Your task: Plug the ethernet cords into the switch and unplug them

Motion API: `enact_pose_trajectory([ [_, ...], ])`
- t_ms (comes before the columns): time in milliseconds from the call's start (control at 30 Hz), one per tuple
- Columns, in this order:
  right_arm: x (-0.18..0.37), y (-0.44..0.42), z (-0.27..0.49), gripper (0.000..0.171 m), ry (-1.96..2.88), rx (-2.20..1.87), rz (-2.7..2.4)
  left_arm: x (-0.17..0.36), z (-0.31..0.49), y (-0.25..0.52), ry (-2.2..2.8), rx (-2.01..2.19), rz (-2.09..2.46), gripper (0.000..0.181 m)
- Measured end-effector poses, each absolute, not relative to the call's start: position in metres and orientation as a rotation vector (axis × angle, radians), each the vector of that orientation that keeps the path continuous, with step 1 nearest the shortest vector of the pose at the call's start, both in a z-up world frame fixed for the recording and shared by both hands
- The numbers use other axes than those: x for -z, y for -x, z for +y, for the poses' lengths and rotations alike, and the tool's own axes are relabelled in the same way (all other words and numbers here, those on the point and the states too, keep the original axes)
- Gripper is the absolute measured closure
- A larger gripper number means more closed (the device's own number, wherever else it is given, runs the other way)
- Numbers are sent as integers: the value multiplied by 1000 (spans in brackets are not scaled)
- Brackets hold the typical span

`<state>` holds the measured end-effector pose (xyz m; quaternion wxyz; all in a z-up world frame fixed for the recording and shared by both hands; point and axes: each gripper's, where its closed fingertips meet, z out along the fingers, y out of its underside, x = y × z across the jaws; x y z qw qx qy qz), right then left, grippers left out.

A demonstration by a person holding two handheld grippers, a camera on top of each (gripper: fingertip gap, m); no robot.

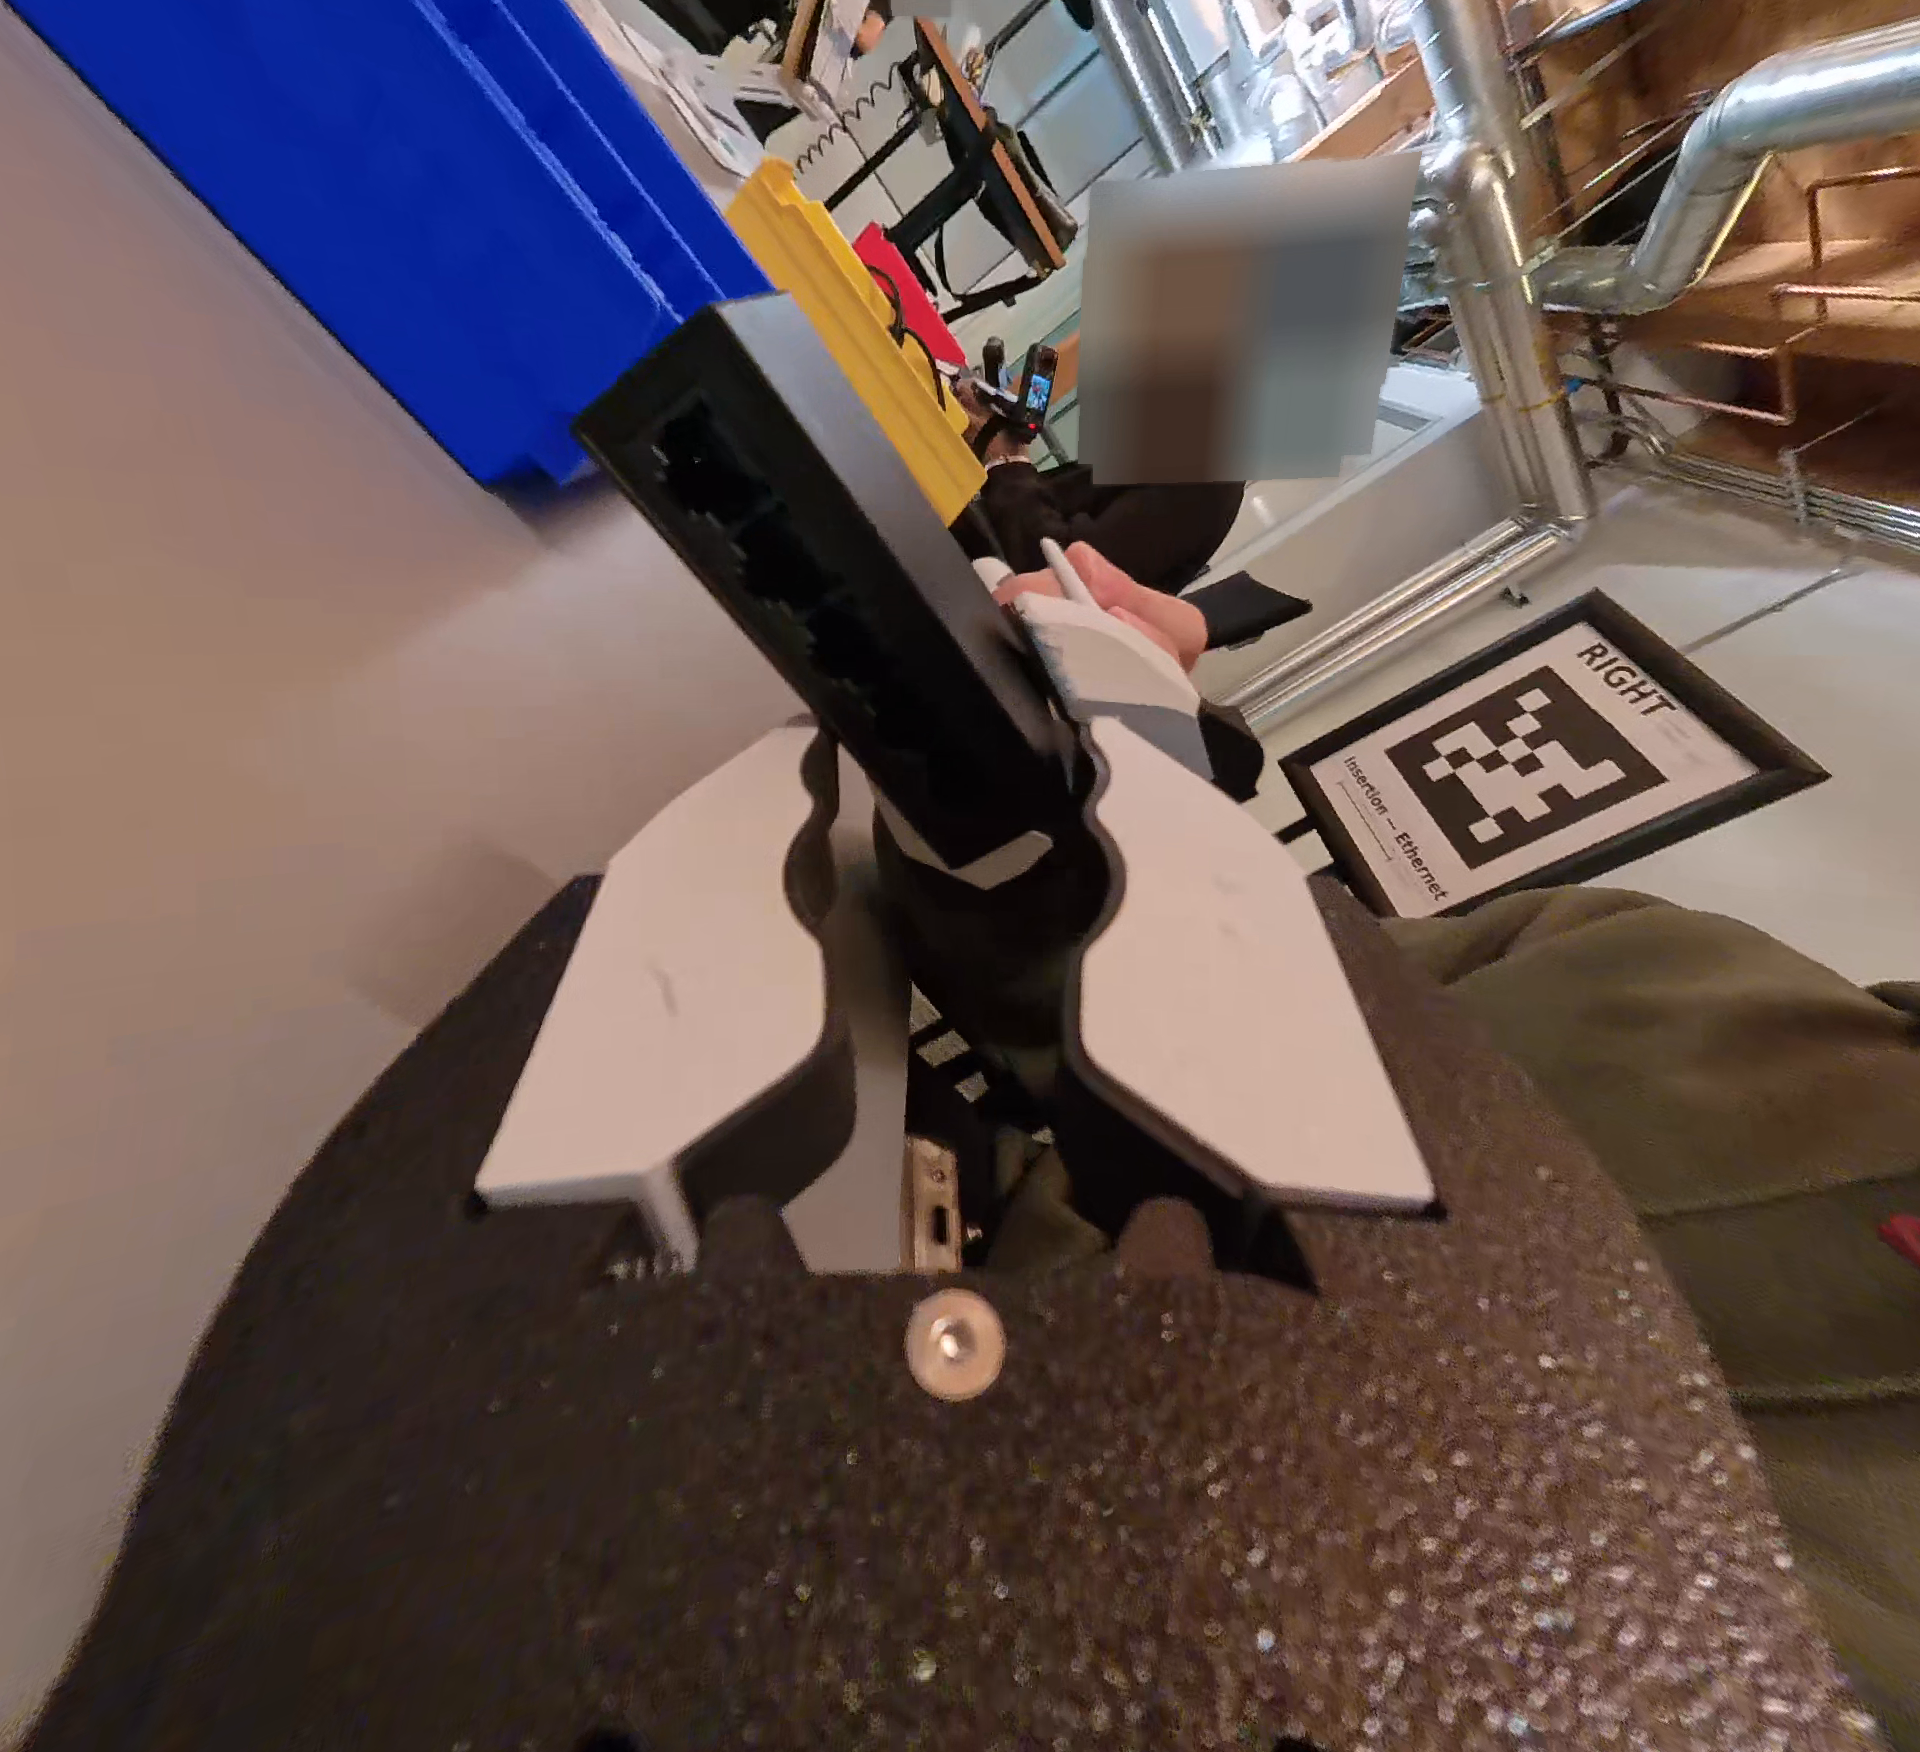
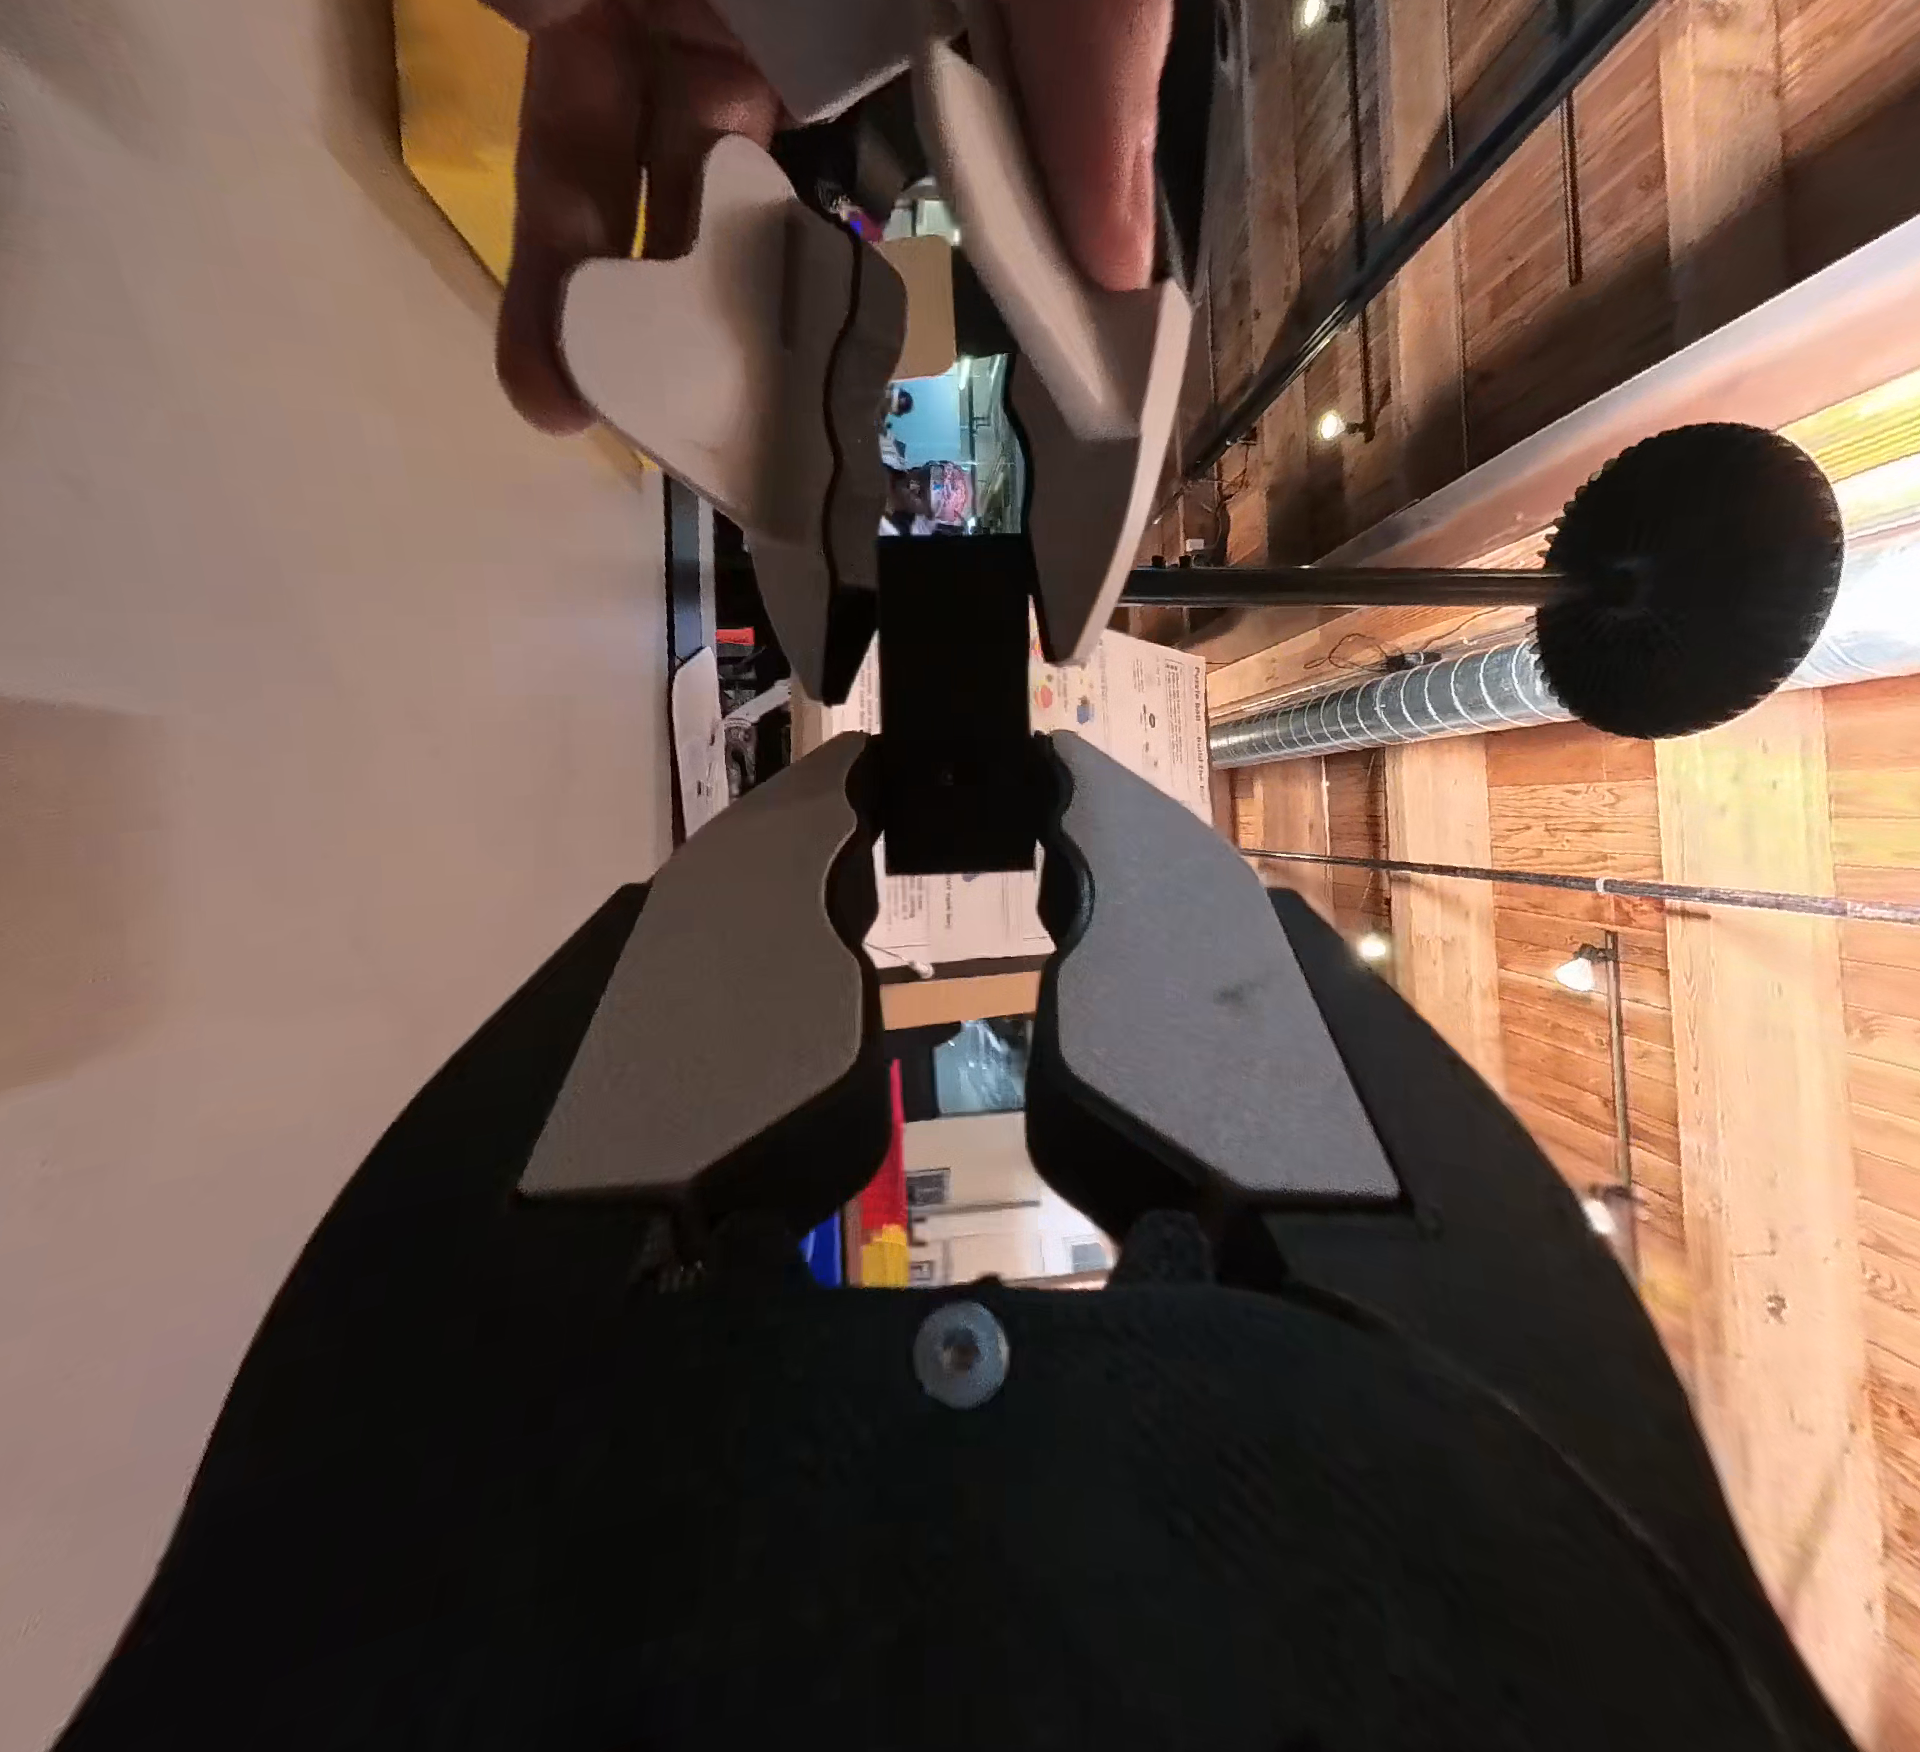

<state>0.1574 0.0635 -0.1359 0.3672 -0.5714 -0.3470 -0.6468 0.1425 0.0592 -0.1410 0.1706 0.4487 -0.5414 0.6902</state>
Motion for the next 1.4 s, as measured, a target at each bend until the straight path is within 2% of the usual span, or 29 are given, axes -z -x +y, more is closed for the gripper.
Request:
enact_pose_trajectory([
  [267, 134, -149, 61, 144, 1435, 1554, -900, 135, 57, -144, -1225, -1997, -1397, 138],
  [467, 126, -129, 60, 144, 1343, 1506, -984, 137, 70, -147, -1266, -1975, -1326, 114],
  [667, 131, -111, 67, 144, 1326, 1412, -1056, 135, 74, -148, -1216, -1935, -1166, 123],
  [800, 141, -112, 70, 144, 1358, 1356, -1059, 139, 80, -153, -1215, -1944, -1106, 143],
  [933, 145, -132, 68, 142, 1451, 1279, -920, 138, 86, -162, -1262, -2079, -1117, 145],
  [1033, 147, -152, 70, 130, 1532, 1055, -615, 132, 94, -174, -1375, -2255, -1035, 150],
  [1200, 144, -168, 81, 81, 1548, 545, -1, 130, 105, -184, -1557, -2390, -867, 152],
  [1300, 160, -169, 90, 68, 1594, 421, 135, 130, 107, -185, -1637, -2439, -866, 153],
  [1400, 170, -160, 98, 69, 1623, 389, 139, 128, 103, -184, -1655, -2465, -893, 153],
])
